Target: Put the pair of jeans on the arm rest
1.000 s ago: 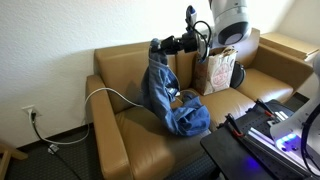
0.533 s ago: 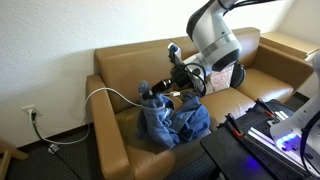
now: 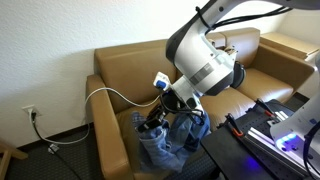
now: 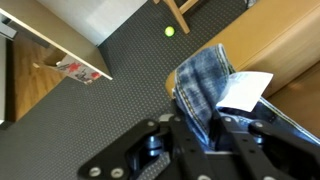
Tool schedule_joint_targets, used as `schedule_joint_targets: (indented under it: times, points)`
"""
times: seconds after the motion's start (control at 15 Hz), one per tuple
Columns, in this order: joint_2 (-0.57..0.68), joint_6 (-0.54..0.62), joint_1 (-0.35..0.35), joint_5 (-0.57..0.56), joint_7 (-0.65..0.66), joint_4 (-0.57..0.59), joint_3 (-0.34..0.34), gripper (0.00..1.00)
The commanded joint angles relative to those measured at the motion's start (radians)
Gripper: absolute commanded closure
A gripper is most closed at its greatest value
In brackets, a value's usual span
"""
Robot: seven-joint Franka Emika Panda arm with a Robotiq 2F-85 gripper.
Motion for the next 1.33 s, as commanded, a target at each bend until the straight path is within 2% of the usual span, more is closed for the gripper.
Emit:
schedule_joint_targets:
  times: [0.0,0.07,0.27,0.33,0.4,0.47,0.53,0.67,0.73,0.8,0.87,0.93,1.0,1.07,1.13,1.2,1.27]
  points:
    - [-0.089,0.142,-0.018,0.146,-0.225,0.022,-0.020,0.94]
    - [-0.111,0.176,-0.029,0.214,-0.310,0.029,-0.021,0.94]
    - [-0.158,0.238,0.090,0.428,-0.552,0.052,-0.186,0.94]
    - [-0.181,0.243,0.128,0.332,-0.502,0.064,-0.291,0.94]
    - [-0.198,0.252,0.157,0.338,-0.539,0.070,-0.352,0.94]
    - [-0.130,0.221,0.105,0.324,-0.473,0.058,-0.243,0.94]
    - [-0.140,0.223,0.121,0.319,-0.475,0.063,-0.283,0.75]
    - [-0.139,0.223,0.111,0.319,-0.475,0.052,-0.272,0.75]
    - [-0.128,0.223,0.113,0.319,-0.471,0.051,-0.261,0.94]
    - [-0.075,0.233,-0.072,0.298,-0.433,0.072,-0.055,0.94]
    - [-0.027,0.219,-0.093,0.283,-0.390,0.080,-0.021,0.94]
    - [0.011,0.215,-0.171,0.301,-0.410,0.097,0.061,0.94]
    - [0.007,0.234,-0.254,0.319,-0.467,0.116,0.129,0.94]
    - [0.007,0.252,-0.296,0.364,-0.550,0.131,0.168,0.94]
    - [-0.002,0.242,-0.134,0.316,-0.499,0.130,-0.006,0.94]
    - [-0.019,0.246,-0.120,0.319,-0.534,0.136,-0.033,0.94]
    - [-0.040,0.240,-0.062,0.315,-0.539,0.135,-0.107,0.94]
